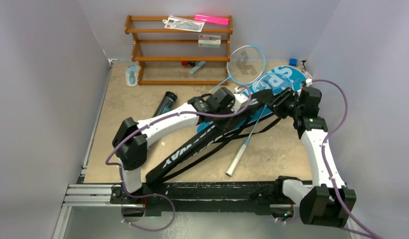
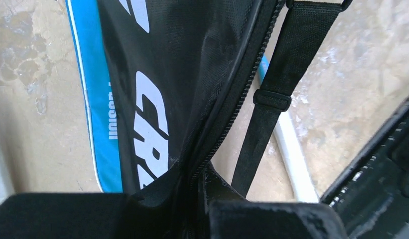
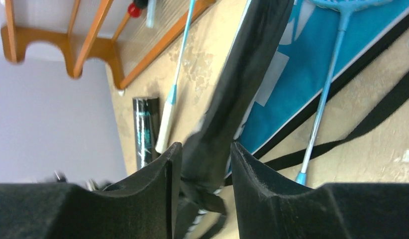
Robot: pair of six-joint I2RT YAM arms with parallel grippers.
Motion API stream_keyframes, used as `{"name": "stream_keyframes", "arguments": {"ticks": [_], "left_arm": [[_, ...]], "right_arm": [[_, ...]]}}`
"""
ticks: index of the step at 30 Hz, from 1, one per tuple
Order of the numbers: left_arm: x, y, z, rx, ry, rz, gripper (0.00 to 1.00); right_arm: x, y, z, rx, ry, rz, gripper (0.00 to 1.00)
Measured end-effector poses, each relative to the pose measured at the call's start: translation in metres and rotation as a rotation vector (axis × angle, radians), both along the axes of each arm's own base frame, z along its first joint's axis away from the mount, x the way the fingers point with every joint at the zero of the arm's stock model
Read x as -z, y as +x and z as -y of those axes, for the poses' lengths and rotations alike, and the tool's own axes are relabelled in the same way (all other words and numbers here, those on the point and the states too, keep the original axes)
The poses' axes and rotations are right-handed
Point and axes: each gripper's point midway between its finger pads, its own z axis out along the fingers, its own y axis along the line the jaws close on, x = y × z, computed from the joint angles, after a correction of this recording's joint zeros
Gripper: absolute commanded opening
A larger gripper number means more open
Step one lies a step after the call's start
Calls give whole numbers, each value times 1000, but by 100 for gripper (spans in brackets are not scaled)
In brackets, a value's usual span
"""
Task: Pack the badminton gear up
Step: Zip the racket bag at the center of the board.
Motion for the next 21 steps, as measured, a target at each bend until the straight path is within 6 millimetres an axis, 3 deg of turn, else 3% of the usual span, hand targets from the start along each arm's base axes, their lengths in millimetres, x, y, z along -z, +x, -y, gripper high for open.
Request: {"name": "stream_keyframes", "arguments": {"ticks": [8, 13, 21], "left_arm": [[-30, 21, -20, -43, -201, -144, 0], [-36, 7, -12, 12, -266, -199, 0], [-41, -10, -5, 81, -314, -247, 0]], "right_arm": [[-9, -30, -14, -220, -174, 257, 43], [-25, -41, -29, -366, -246, 449, 34], [-22, -35, -46, -505, -196, 518, 32]]}}
